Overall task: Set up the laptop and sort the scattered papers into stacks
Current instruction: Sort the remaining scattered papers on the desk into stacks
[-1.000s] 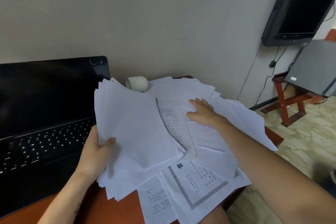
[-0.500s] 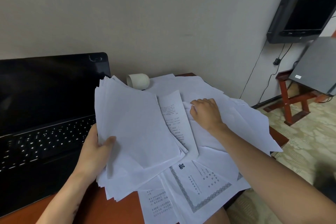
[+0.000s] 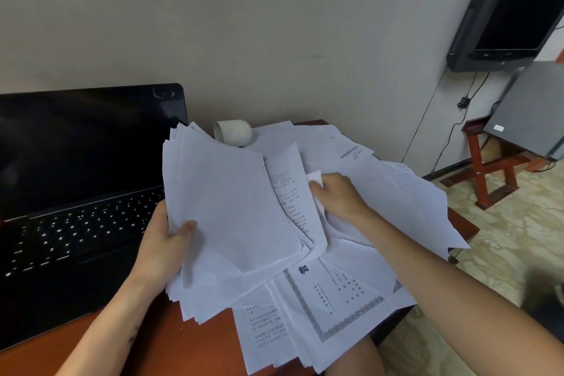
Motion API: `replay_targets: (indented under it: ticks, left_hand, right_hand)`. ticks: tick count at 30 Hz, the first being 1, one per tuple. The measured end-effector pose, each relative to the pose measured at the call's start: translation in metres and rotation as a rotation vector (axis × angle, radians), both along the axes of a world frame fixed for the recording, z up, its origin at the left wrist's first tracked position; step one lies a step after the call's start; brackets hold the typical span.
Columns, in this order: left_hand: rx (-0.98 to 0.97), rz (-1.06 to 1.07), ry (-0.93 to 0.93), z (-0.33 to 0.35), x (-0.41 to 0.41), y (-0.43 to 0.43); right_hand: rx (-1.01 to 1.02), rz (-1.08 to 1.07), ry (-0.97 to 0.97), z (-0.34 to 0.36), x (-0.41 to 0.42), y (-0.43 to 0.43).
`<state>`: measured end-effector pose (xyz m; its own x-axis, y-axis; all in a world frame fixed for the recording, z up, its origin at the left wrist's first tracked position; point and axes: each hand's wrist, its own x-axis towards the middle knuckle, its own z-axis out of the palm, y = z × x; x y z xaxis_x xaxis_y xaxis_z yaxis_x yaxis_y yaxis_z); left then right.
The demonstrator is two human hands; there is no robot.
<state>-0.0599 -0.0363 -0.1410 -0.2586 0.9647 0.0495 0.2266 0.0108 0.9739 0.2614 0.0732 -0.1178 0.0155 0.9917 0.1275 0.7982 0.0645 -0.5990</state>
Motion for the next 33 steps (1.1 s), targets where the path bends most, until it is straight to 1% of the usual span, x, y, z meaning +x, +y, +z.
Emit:
replay_targets:
  ticks: [3, 4, 6, 7, 9, 11, 13, 15, 17, 19, 23, 29, 31, 33]
  left_hand:
    - [0.006, 0.0, -0.006, 0.0, 0.0, 0.0]
    - [0.008, 0.0, -0.007, 0.0, 0.001, 0.0]
    - [0.006, 0.0, 0.0, 0.001, 0.001, 0.001]
    - [0.003, 0.0, 0.004, 0.001, 0.0, 0.0]
    - [-0.001, -0.001, 0.006, 0.001, 0.0, 0.0]
    - [-0.003, 0.0, 0.011, 0.0, 0.0, 0.001]
    - [-0.005, -0.001, 0.008, -0.001, -0.001, 0.002]
    - [-0.003, -0.004, 0.006, -0.001, -0.001, 0.002]
    - [0.001, -0.007, -0.002, -0.001, -0.001, 0.002]
    - [0.005, -0.013, -0.014, 0.0, -0.001, 0.002]
    - [0.014, -0.014, -0.053, 0.0, -0.001, 0.002]
    - [0.058, -0.029, -0.151, 0.008, 0.003, -0.002]
    - [0.074, -0.034, -0.178, 0.01, 0.004, -0.003]
    - [0.08, -0.037, -0.204, 0.011, 0.005, -0.005]
  right_hand:
    - [-0.164, -0.101, 0.516, 0.01, -0.003, 0.005]
    - [-0.205, -0.109, 0.65, 0.012, -0.005, 0.004]
    - [-0.219, -0.103, 0.779, 0.013, -0.011, 0.004]
    - [-0.214, -0.081, 0.802, 0.013, -0.014, 0.003]
    - [-0.22, 0.004, 0.773, 0.011, -0.018, 0.0]
    - [-0.229, 0.06, 0.683, 0.009, -0.025, -0.002]
    - [-0.222, 0.093, 0.553, 0.005, -0.033, -0.002]
    - [-0.187, 0.047, 0.431, -0.002, -0.039, 0.004]
    - [-0.133, -0.022, 0.393, -0.006, -0.043, 0.005]
    - [-0.122, -0.064, 0.456, -0.007, -0.042, 0.005]
    - [-0.124, -0.049, 0.62, 0.006, -0.034, -0.001]
    - [-0.022, -0.061, 0.857, 0.049, -0.014, -0.019]
    - [0.013, -0.065, 0.903, 0.066, -0.008, -0.026]
    - [0.086, -0.065, 0.887, 0.086, -0.003, -0.034]
